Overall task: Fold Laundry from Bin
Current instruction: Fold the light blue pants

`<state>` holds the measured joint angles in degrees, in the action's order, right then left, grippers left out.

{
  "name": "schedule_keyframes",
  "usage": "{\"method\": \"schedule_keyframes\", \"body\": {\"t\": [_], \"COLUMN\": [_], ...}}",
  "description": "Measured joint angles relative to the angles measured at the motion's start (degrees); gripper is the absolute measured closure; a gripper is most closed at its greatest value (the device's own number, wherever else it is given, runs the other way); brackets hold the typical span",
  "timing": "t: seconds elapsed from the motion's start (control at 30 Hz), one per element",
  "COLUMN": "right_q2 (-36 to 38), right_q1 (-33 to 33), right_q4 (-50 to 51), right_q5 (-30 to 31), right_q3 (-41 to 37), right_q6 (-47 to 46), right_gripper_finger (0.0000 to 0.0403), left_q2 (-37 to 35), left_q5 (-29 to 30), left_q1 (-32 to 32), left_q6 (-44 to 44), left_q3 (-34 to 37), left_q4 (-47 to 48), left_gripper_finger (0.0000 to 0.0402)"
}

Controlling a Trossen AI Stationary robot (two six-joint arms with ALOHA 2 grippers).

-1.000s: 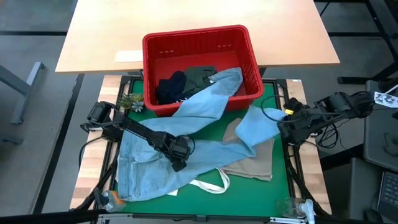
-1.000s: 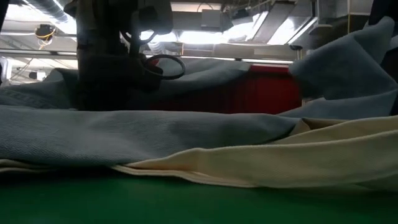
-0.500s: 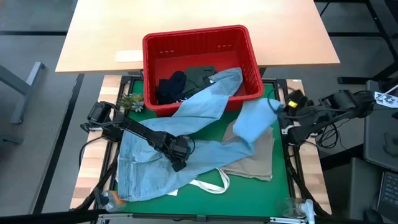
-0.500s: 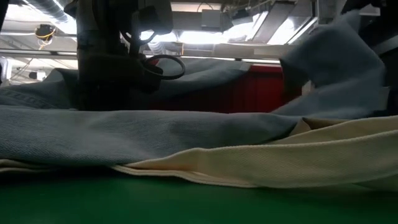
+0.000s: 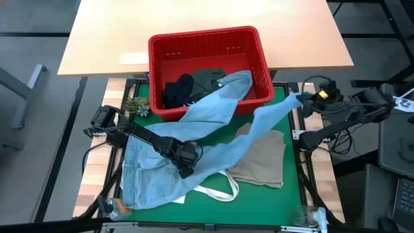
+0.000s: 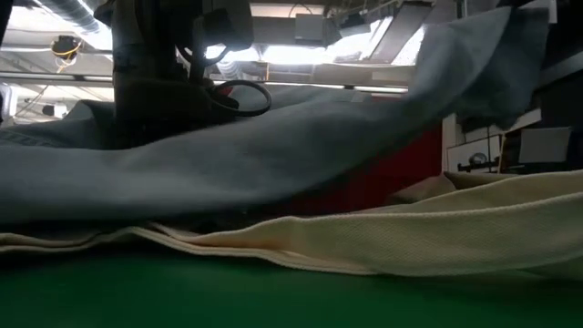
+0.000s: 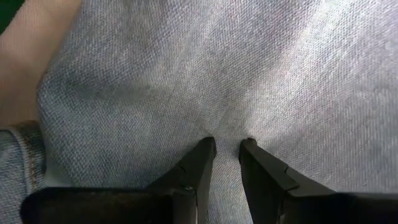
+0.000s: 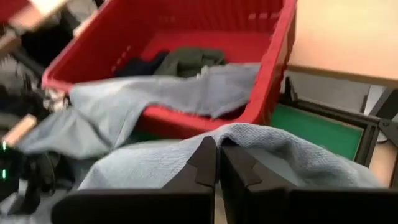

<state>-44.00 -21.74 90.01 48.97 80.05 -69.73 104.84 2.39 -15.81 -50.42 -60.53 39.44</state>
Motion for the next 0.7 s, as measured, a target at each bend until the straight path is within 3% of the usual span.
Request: {"method": "schedule_keyframes", "body": {"t": [0.2, 0.4, 0.5, 0.7], "right_q2": [2.16, 3.5, 3.68, 3.64], "right_q1": [0.0, 0.0, 0.02, 0.02], "right_q4": [0.02, 0.01, 0.05, 0.05], "right_q5": [8.06, 7.51, 2.61, -14.89], "right_q3": [0.0, -0.01, -0.02, 0.0], "right_q6": [-5.69, -8.48, -8.53, -9.86], "right_gripper_finger": [0.0398, 0.0398, 0.0398, 0.0398], "left_q2": [0.0, 0.0, 0.0, 0.0], "left_q5": [-0.03, -0.04, -0.07, -0.07], "left_q1": [0.0, -0.02, -0.02, -0.02], "left_q6": [0.01, 0.01, 0.01, 0.01], "left_q3": [0.02, 0.04, 0.04, 0.04], "left_q4": [0.0, -0.02, -0.02, -0.02], "left_gripper_finger": [0.0321, 0.0321, 0.0321, 0.0321]}}
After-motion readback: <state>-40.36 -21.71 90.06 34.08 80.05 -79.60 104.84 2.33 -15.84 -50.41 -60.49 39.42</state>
